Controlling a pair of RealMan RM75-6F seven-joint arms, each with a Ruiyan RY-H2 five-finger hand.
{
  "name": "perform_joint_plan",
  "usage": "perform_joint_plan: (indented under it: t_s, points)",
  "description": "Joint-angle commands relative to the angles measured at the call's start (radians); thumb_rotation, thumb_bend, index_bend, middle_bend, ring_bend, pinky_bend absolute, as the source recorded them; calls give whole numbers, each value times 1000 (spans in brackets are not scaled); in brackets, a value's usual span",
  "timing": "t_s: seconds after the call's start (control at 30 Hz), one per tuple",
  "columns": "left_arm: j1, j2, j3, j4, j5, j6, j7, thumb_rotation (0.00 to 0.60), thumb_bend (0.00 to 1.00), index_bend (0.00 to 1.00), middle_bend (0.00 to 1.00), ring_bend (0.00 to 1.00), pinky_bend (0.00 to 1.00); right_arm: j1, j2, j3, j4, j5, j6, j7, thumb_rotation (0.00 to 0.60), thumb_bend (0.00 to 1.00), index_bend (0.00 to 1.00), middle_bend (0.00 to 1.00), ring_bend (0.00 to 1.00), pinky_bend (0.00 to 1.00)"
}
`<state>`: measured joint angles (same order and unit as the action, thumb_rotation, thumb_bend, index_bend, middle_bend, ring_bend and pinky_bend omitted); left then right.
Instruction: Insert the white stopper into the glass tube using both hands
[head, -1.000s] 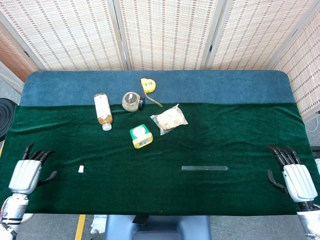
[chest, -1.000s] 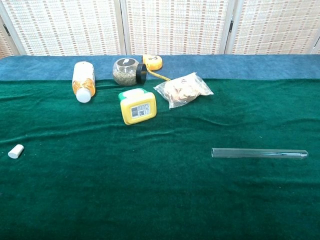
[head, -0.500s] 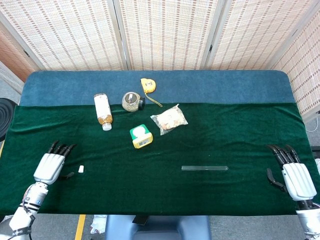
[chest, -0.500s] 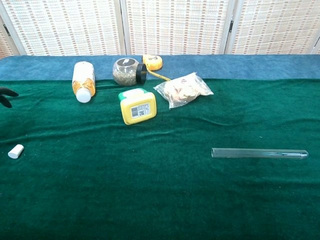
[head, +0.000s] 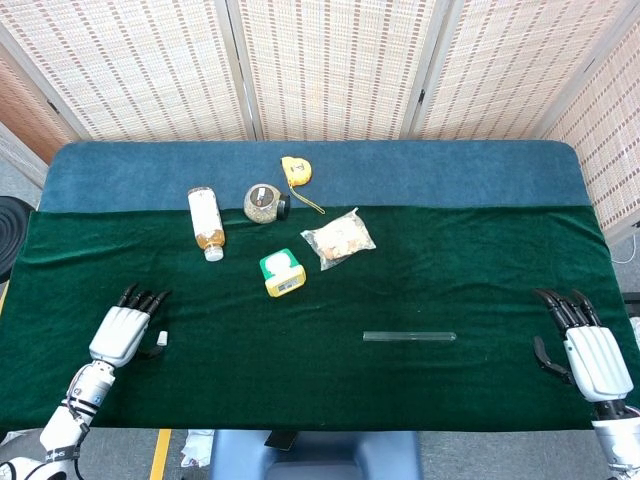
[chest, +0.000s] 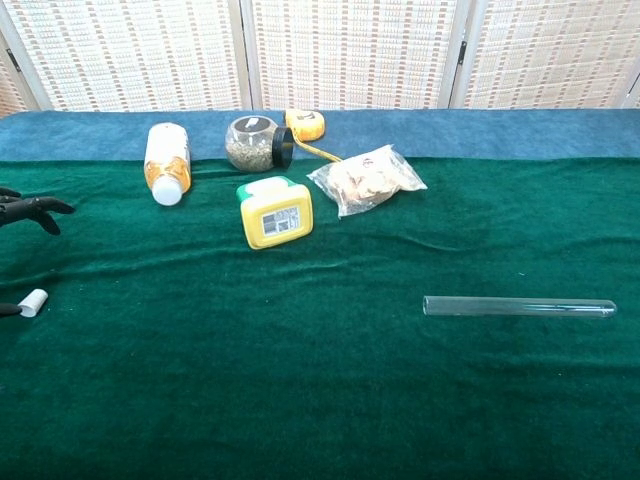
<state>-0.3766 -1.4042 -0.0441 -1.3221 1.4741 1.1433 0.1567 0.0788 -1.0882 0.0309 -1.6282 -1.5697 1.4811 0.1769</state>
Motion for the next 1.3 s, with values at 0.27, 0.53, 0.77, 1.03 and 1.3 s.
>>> perform_joint_plan:
  t_s: [0.27, 0.53, 0.77, 1.03, 1.3]
  points:
    - [-7, -19, 7, 24, -18, -12, -6, 600, 206, 124, 251, 167, 3, 0, -1, 0, 5, 0, 2, 5, 600, 585, 114, 177, 160, 52]
    - [-22, -36, 1, 45, -34, -26, -9, 600, 205, 123, 251, 168, 3, -4, -3, 0, 9, 2, 7, 11, 600, 584, 114, 177, 159, 52]
    - [-28, -39, -6, 60, -53, -30, 1, 600, 206, 124, 251, 168, 3, -8, -4, -1, 12, 5, 11, 14, 600, 584, 114, 177, 160, 52]
    - [-38, -20, -23, 42, -80, -35, 14, 600, 206, 130, 251, 169, 2, -10, -5, -1, 13, 3, 14, 15, 600, 583, 114, 177, 162, 52]
    - [-54, -15, -42, 38, -118, -57, 27, 600, 206, 131, 251, 168, 2, -14, -6, -2, 15, 3, 19, 16, 600, 584, 114, 177, 162, 52]
